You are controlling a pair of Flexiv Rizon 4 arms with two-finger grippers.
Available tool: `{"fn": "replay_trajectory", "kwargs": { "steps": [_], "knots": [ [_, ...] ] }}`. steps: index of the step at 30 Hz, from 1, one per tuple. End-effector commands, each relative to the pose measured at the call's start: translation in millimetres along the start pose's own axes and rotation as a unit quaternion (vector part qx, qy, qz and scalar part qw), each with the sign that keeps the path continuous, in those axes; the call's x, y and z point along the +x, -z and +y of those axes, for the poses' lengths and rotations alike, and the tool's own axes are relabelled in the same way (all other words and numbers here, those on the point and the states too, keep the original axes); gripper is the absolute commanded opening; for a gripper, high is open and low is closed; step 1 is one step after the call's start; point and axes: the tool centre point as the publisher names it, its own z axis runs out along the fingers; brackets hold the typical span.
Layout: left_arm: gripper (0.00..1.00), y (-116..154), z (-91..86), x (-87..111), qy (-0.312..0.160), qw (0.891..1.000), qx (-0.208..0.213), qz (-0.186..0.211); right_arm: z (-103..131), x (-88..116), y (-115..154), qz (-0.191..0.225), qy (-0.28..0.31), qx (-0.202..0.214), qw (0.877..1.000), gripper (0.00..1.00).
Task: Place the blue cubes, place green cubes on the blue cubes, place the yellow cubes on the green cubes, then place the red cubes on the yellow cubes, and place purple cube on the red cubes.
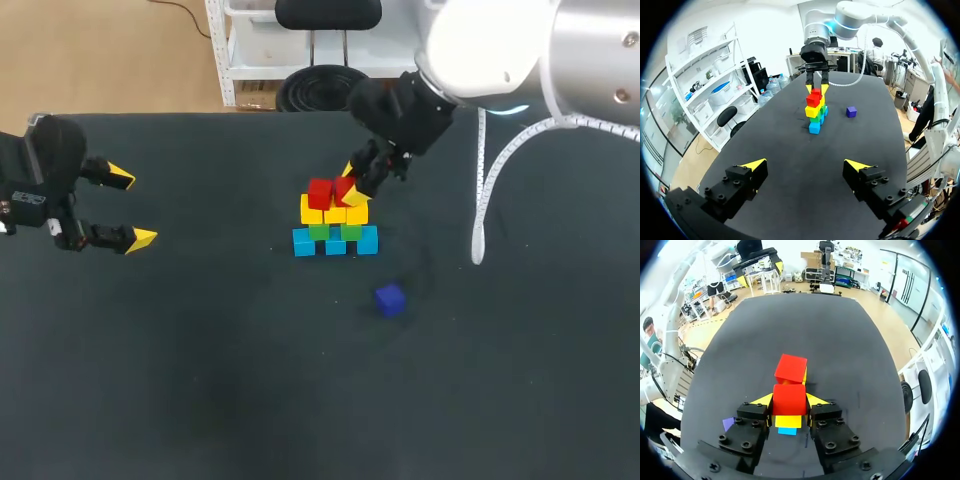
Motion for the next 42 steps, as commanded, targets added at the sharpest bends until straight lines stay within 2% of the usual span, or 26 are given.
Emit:
{"fn": "replay_trajectory", "kwargs": {
  "steps": [1, 4, 7, 13, 14, 15, 26, 31, 33, 40, 42],
  "knots": [
    [1.0, -0.1, -0.1, 1.8, -0.001, 1.0, -0.001, -0.004, -1.9, -0.1, 0.1, 0.0, 0.0, -0.002, 1.0, 0.0],
    [1.0, -0.1, -0.1, 1.8, -0.001, 1.0, -0.001, -0.004, -2.3, 0.2, -0.1, 0.0, 0.0, -0.004, 1.0, 0.0],
    [1.0, -0.1, -0.1, 1.8, -0.001, 1.0, -0.001, -0.004, -2.6, 0.3, -0.4, 0.0, -0.001, -0.004, 1.0, 0.12],
    [1.0, -0.1, -0.1, 1.8, -0.001, 1.0, -0.001, -0.004, -2.8, 0.2, -0.9, 0.0, -0.002, -0.005, 1.0, 0.21],
    [1.0, -0.1, -0.1, 1.8, -0.001, 1.0, -0.001, -0.004, -2.8, 0.2, -1.0, 0.0, -0.002, -0.005, 1.0, 0.29],
    [1.0, -0.1, -0.1, 1.8, -0.001, 1.0, -0.001, -0.004, -2.8, 0.1, -1.0, 0.0, -0.002, -0.005, 1.0, 0.31],
    [1.0, -0.1, -0.1, 1.8, -0.001, 1.0, -0.001, -0.004, -2.5, 0.2, -1.2, 0.002, -0.003, -0.005, 1.0, 0.39],
    [1.0, -0.1, -0.1, 1.8, -0.001, 1.0, -0.001, -0.004, -2.4, 0.3, -1.0, 0.001, -0.003, -0.005, 1.0, 0.55],
    [1.0, -0.1, -0.1, 1.8, -0.001, 1.0, -0.001, -0.004, -2.3, 0.4, -0.7, 0.0, -0.003, -0.005, 1.0, 0.72],
    [1.0, -0.1, -0.1, 1.8, -0.001, 1.0, -0.001, -0.004, -2.4, 1.5, 2.1, 0.0, -0.005, -0.002, 1.0, 0.98],
    [1.0, -0.1, -0.1, 1.8, -0.001, 1.0, -0.001, -0.004, -3.0, 2.5, 4.2, -0.001, -0.007, 0.002, 1.0, 1.0]
  ]
}}
